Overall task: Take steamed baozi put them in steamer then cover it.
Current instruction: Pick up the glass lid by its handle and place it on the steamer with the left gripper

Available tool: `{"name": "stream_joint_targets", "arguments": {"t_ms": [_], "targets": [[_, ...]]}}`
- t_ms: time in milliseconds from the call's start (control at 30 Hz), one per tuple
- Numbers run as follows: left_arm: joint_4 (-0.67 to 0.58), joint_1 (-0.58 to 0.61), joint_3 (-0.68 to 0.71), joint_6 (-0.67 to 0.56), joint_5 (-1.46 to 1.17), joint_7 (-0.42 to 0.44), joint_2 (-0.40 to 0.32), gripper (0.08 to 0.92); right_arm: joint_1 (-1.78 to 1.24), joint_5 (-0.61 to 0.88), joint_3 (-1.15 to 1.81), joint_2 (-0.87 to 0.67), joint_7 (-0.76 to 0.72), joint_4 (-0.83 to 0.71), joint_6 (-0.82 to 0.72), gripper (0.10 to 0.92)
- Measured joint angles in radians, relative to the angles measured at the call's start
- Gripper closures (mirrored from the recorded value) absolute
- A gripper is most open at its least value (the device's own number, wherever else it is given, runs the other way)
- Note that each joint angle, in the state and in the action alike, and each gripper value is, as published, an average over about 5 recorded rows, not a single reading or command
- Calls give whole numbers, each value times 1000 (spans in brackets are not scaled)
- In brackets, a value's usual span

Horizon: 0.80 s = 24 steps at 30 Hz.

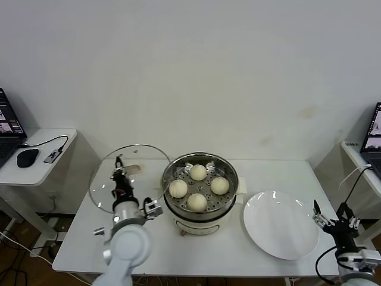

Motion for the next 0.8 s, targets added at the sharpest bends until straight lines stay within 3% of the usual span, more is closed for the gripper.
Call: {"name": "stream_joint_targets", "arguments": {"t_ms": [500, 800], "targets": [[122, -143, 209, 3, 84, 66, -145, 860, 14, -30, 9, 28, -3, -25, -2, 203], [203, -204, 303, 3, 74, 74, -188, 860, 15, -40, 11, 33, -4, -37, -1, 203]]}}
